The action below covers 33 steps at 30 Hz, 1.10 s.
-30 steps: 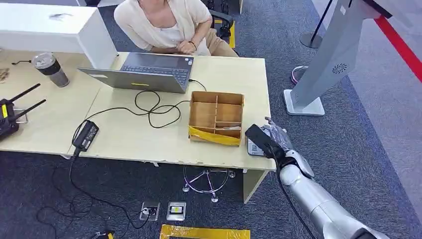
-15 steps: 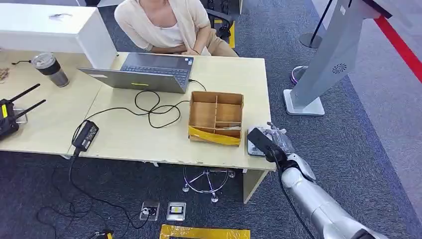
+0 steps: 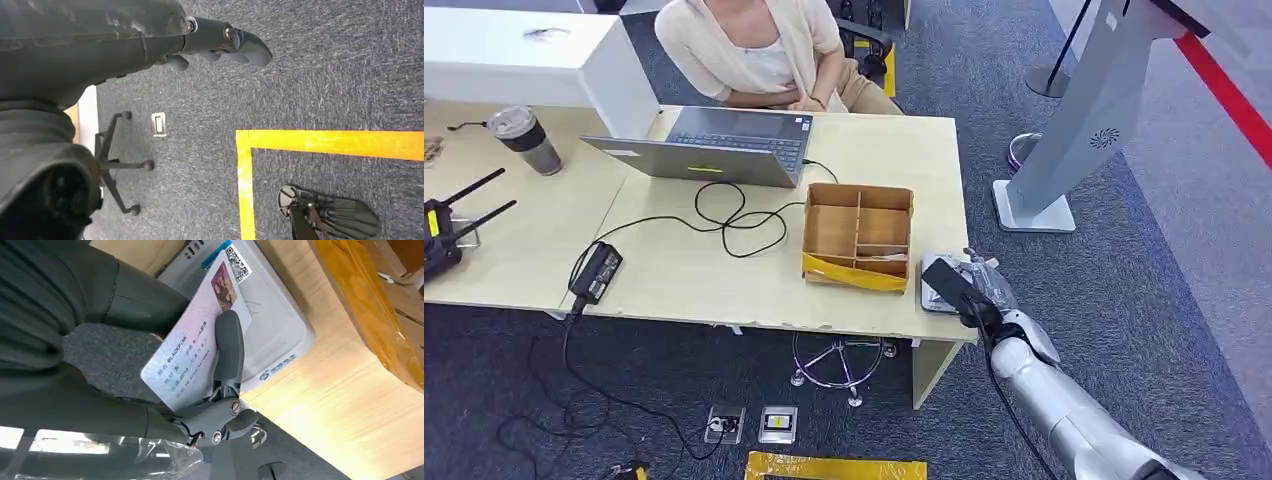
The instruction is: Pass the card to the sensor for recognition and then transmit it.
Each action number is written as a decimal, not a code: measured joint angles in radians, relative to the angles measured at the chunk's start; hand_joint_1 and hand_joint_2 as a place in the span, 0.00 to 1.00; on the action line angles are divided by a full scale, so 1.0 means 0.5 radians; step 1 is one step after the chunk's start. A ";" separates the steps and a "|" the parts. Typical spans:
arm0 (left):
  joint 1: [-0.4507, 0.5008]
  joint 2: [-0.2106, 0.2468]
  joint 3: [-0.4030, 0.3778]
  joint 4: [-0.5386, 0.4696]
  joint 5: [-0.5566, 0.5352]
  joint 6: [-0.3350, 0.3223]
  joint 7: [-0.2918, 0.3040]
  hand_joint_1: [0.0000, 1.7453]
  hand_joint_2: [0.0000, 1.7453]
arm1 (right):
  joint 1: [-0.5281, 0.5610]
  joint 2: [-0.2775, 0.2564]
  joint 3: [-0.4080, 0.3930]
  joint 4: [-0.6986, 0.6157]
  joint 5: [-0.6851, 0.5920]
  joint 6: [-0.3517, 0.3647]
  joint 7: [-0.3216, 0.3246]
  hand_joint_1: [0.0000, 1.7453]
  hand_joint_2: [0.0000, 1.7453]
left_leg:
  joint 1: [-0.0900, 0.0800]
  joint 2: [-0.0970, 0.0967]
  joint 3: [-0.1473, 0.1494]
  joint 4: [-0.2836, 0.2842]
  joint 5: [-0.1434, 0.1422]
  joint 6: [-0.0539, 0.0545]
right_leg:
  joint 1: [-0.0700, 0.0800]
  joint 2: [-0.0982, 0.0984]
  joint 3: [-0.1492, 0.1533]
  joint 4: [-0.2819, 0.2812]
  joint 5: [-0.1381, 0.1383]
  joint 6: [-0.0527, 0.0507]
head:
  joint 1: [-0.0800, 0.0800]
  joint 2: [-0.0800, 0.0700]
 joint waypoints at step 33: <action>-0.001 0.004 -0.018 0.000 -0.017 -0.007 -0.063 0.00 0.00 | -0.511 0.034 -0.029 -0.156 0.205 0.159 -0.228 1.00 1.00 | 0.000 -0.001 -0.002 0.000 0.002 -0.001 | 0.000 0.000 -0.001 0.004 0.000 0.000 | -0.001 0.000</action>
